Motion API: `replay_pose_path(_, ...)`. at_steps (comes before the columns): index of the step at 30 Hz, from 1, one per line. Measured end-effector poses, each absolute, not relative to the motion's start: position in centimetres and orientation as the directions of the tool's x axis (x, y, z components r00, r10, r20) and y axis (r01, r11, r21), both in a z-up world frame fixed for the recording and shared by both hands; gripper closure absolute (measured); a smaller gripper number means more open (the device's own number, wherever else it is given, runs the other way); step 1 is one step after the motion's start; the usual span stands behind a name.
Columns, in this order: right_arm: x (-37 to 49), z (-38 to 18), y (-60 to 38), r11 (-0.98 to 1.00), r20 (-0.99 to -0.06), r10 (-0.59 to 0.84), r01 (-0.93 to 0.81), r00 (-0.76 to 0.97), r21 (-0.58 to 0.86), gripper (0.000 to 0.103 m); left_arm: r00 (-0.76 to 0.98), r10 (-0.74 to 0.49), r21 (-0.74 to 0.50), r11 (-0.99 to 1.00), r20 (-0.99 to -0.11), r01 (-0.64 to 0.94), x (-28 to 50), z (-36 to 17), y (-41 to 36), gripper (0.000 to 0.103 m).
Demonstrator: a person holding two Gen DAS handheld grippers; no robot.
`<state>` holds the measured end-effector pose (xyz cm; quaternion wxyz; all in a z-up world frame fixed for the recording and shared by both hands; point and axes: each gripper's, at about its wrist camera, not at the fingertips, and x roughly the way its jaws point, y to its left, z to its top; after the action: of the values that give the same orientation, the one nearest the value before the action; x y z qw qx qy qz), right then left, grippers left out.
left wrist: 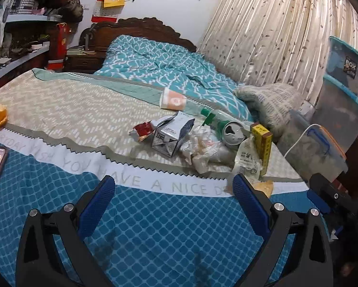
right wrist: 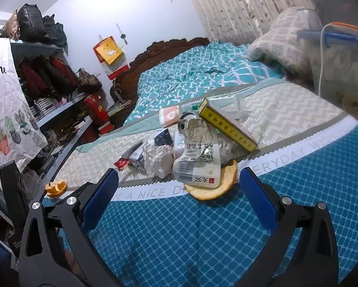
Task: Collect trash
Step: 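Move both tools toward the trash scattered on the bedspread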
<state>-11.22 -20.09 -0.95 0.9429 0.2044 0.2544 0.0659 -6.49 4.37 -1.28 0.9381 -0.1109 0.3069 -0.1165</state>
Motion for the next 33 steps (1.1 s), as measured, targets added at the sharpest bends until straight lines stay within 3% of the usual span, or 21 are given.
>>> replay_pose_path(9, -10.2, -1.6, -18.8, 0.912, -0.493, 0.282, -0.071, 0.823, 0.403, 0.003, 0.768, -0.312, -0.178, 0.95, -0.559, 0.256, -7.4, -0.6, 2.1, 0.009)
replay_pose_path(19, -10.6, 0.0, -19.9, 0.935, -0.455, 0.214, -0.047, 0.865, 0.351, 0.004, 0.843, -0.199, -0.098, 0.98, -0.5, 0.174, -4.8, 2.2, 4.3, 0.009)
replay_pose_path(24, -10.2, 0.9, -19.5, 0.951, -0.441, 0.217, -0.086, 0.871, 0.299, 0.014, 0.889, -0.145, -0.072, 0.989, -0.435, 0.126, -2.9, 4.9, 5.7, 0.009)
replay_pose_path(29, -9.7, 1.2, -19.5, 0.955, -0.441, 0.221, -0.103, 0.87, 0.277, 0.034, 0.906, -0.115, -0.031, 0.993, -0.408, 0.112, -2.3, 5.9, 5.3, 0.009)
replay_pose_path(33, -9.5, 1.8, -20.0, 0.965, -0.426, 0.195, -0.096, 0.883, 0.244, 0.04, 0.907, -0.121, -0.021, 0.992, -0.404, 0.123, -2.2, 5.7, 4.9, 0.009)
